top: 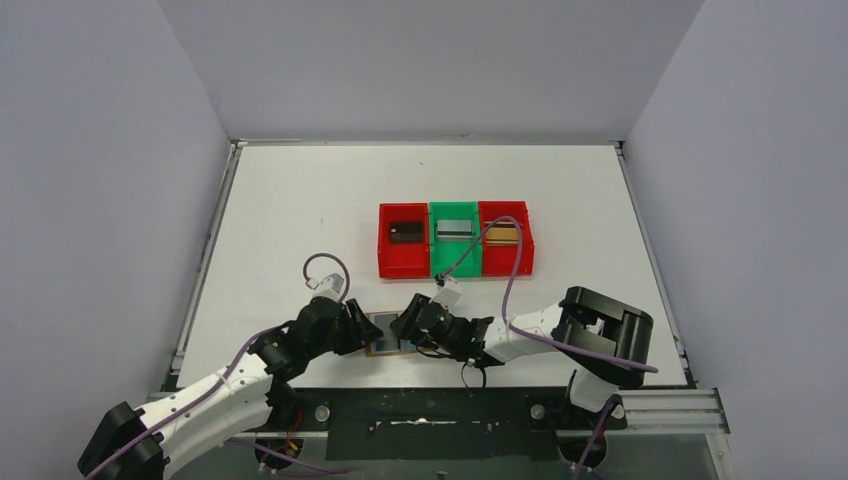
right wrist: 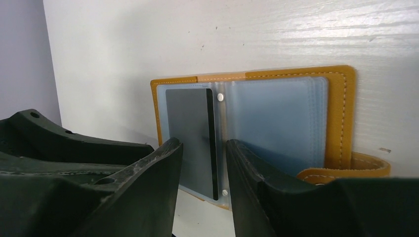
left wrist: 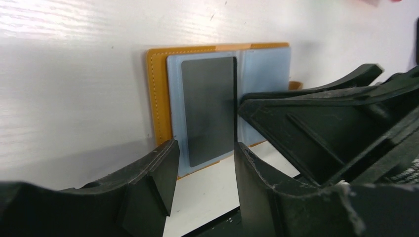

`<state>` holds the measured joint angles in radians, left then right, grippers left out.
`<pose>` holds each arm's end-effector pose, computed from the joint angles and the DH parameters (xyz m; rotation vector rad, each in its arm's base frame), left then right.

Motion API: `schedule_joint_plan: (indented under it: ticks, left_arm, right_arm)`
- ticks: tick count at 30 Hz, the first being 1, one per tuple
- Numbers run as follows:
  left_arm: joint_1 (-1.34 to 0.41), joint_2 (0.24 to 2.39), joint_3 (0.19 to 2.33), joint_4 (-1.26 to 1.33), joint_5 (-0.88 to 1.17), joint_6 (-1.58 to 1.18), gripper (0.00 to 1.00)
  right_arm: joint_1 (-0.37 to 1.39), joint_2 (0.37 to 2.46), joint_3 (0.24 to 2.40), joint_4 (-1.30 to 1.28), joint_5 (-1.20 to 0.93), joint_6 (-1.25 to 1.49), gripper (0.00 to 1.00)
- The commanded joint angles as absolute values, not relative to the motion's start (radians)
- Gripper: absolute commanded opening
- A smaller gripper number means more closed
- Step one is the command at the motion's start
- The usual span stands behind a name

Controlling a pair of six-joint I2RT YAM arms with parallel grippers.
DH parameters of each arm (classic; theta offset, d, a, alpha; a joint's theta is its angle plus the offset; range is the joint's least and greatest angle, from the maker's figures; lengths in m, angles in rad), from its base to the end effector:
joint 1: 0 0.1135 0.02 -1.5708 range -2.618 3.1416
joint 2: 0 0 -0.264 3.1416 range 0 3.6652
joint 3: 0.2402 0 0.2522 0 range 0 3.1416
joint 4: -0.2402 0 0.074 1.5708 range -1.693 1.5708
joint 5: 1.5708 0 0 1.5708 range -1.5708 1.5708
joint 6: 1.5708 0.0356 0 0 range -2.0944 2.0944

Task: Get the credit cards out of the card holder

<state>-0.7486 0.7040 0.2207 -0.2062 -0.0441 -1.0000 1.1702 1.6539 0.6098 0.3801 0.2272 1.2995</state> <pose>0.1096 -0.0996 0.1540 -0.3275 2.3915 -0.8390 0.1254 0.2754 0.1280 0.2936 2.4310 1.0327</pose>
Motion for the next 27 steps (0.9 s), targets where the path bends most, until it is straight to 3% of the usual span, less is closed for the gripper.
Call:
schedule_joint_plan:
  ticks: [1, 7, 11, 27]
  left_arm:
    - [-0.741, 0.798, 0.251, -0.083, 0.036, -0.951, 0.44]
    - [-0.74, 0.915, 0.244, -0.041, 0.052, -0.963, 0.39]
    - [-0.738, 0.919, 0.228, -0.03, 0.058, -0.963, 0.3]
    - [-0.738, 0.875, 0.256, -0.071, 0.064, -0.924, 0.2]
  right_arm:
    - [1.169, 1.64, 0.63, 0.272, 0.254, 1.275, 0.39]
    - [1.169, 1.654, 0.646, 0.263, 0.241, 1.267, 0.3]
    - [1.168, 1.647, 0.629, 0.297, 0.229, 1.272, 0.27]
    - [1.13, 1.612, 0.572, 0.568, 0.057, 1.217, 0.24]
